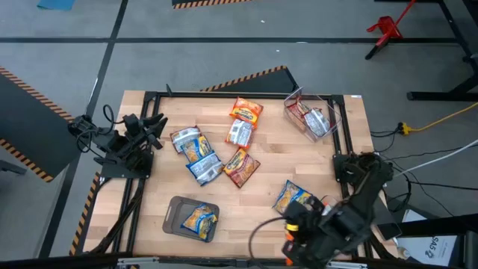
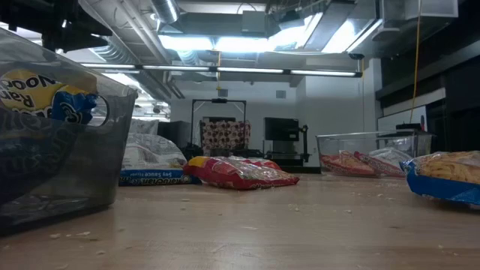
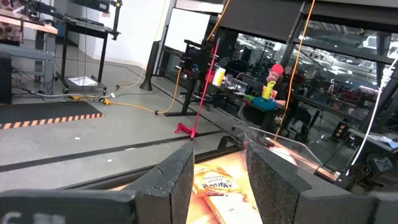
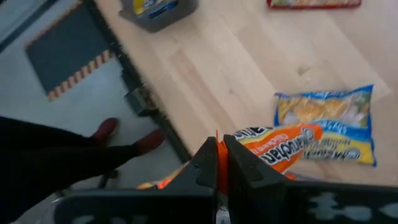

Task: Sort Maruchan noodles
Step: Put the orange noodle pack into the bottom transparent bin

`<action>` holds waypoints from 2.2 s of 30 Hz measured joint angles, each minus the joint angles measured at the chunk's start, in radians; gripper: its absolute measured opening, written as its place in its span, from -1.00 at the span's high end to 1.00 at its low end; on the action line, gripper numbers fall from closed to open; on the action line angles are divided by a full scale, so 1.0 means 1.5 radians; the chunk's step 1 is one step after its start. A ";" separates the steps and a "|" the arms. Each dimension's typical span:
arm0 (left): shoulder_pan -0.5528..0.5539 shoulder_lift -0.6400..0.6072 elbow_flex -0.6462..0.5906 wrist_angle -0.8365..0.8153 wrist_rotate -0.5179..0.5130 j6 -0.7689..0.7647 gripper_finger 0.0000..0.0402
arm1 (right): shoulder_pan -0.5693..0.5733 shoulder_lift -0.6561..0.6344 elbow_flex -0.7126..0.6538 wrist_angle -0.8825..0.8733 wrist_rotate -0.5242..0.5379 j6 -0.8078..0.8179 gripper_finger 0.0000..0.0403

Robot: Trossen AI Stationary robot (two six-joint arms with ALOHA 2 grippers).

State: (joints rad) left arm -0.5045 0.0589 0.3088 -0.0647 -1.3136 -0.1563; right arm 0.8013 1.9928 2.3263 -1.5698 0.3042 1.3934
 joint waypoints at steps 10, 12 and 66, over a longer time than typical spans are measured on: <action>0.000 0.000 0.000 -0.016 0.000 -0.001 0.30 | 0.035 -0.157 -0.223 -0.001 -0.050 0.102 1.00; 0.000 0.000 0.000 -0.017 0.000 -0.001 0.30 | 0.048 -0.189 -0.280 -0.003 -0.063 0.148 1.00; 0.000 0.000 0.000 -0.043 -0.003 -0.015 0.30 | 0.116 -0.217 -0.511 0.211 -0.198 0.376 1.00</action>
State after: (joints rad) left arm -0.5045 0.0589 0.3084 -0.1289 -1.3178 -0.1786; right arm 0.9754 1.6669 1.5600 -1.2532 0.0074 1.9570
